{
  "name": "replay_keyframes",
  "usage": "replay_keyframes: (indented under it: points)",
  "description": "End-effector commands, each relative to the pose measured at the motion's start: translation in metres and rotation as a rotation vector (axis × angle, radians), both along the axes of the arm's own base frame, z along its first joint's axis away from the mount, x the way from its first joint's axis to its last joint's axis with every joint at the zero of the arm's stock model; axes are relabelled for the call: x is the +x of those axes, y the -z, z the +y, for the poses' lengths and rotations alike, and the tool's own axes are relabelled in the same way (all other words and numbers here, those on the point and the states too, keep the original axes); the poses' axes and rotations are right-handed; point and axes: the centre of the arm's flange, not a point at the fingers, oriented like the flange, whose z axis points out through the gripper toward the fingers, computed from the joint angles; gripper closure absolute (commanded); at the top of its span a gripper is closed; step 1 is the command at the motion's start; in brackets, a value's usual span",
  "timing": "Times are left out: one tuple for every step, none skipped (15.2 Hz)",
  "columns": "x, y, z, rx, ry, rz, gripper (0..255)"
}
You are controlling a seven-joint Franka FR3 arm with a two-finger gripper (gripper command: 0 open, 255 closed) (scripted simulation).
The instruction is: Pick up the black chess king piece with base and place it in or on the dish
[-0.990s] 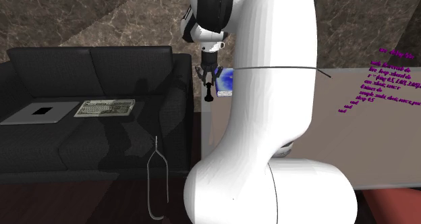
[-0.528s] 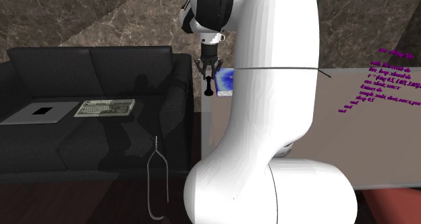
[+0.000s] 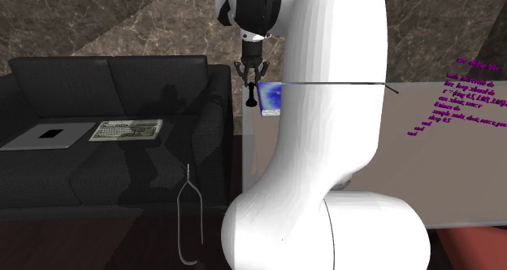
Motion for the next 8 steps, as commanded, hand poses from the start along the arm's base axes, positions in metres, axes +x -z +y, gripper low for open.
replay_keyframes:
  points:
    - [0.001, -0.011, 0.000, 0.000, 0.000, 0.000, 255]
    - [0.001, -0.017, 0.000, 0.000, 0.000, 0.000, 255]
    - [0.001, -0.022, 0.000, 0.000, 0.000, 0.000, 255]
    - [0.001, -0.027, 0.000, 0.000, 0.000, 0.000, 255]
    - [0.001, -0.033, 0.000, 0.000, 0.000, 0.000, 255]
    - [0.001, -0.038, 0.000, 0.000, 0.000, 0.000, 255]
    - [0.001, -0.042, 0.000, 0.000, 0.000, 0.000, 255]
    - [-0.009, -0.043, -0.009, 0.000, 0.000, 0.000, 255]
